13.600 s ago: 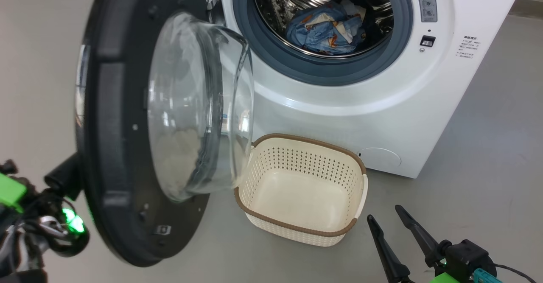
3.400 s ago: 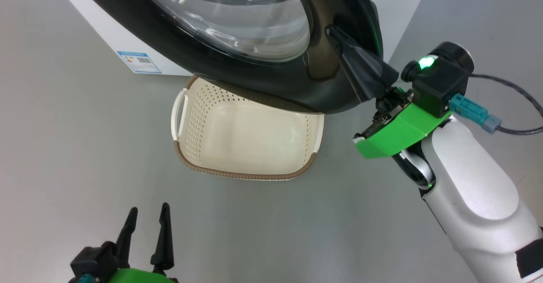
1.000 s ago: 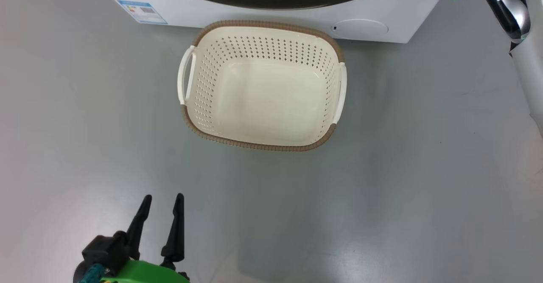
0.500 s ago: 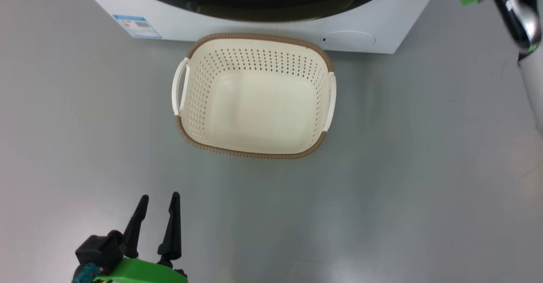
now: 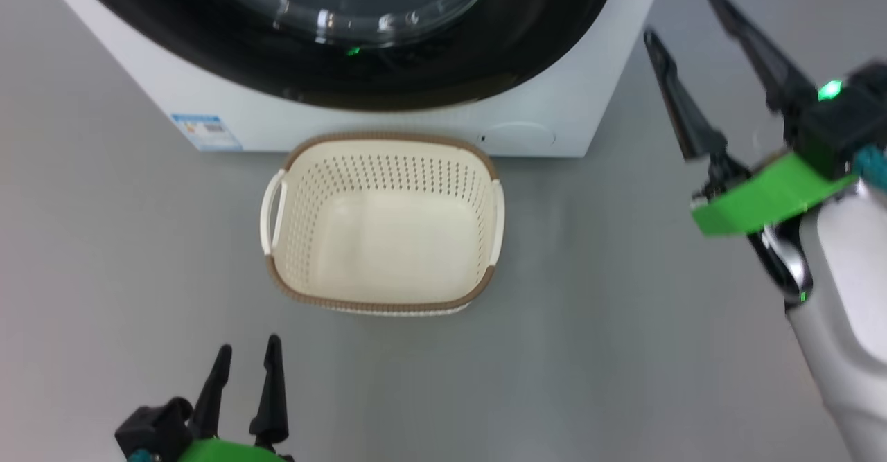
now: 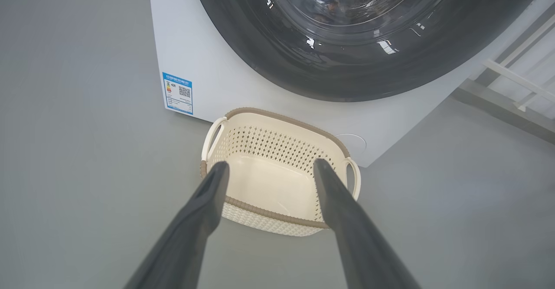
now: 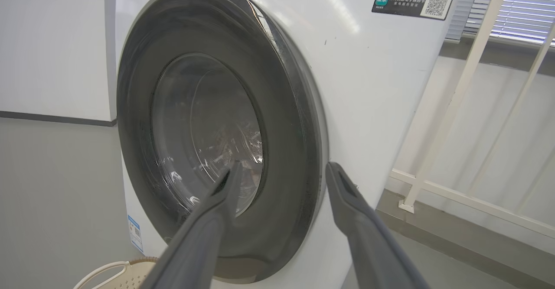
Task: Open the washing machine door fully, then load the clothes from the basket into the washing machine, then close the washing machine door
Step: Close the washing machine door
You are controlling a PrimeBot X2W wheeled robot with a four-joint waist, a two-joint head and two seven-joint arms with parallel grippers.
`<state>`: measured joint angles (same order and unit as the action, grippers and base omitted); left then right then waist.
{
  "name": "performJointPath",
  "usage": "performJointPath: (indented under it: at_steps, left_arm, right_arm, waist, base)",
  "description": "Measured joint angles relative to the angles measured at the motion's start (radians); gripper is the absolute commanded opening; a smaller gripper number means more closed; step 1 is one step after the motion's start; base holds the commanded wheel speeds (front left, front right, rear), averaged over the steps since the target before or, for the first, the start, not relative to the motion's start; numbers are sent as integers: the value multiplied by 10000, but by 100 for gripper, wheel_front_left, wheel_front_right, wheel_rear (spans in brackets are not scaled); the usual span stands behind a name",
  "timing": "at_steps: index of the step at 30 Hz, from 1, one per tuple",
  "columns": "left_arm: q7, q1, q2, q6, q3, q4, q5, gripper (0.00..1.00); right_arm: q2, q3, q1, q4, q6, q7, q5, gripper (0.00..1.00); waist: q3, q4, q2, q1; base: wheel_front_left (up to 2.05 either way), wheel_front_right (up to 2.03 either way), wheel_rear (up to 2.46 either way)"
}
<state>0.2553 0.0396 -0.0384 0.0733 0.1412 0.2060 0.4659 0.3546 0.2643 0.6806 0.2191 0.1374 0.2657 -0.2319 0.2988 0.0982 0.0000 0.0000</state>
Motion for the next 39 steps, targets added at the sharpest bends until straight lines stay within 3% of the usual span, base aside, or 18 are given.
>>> performJointPath:
  at_steps: [11,20,29,39]
  left_arm:
    - [-2,-988,-19,-619,-35,4,-224,100]
    - [-2,-1592,-31,-692,6,-357,-663,100]
    - [-2,-1931,-35,-690,-121,-646,-1034,100]
    - [-2,-2043,-38,-690,-245,-922,-1241,100]
  right_arm:
    - [-437,-1386,-3889,-1089,0,-12,-245,100]
    - [-1080,-2274,-6183,-1419,-2,-13,-142,100]
    - [-1793,-3231,-7624,-1597,-8,-13,-59,100]
    - [-2075,-3415,-7872,-1578,-8,-17,123,100]
  waist:
    - [-1592,-683,0,0]
    - [-2564,-1102,0,0]
    - [-2979,-1038,0,0]
    - [-3041,-917,0,0]
  base:
    - [0,0,0]
    - [0,0,0]
    - [0,0,0]
    - [0,0,0]
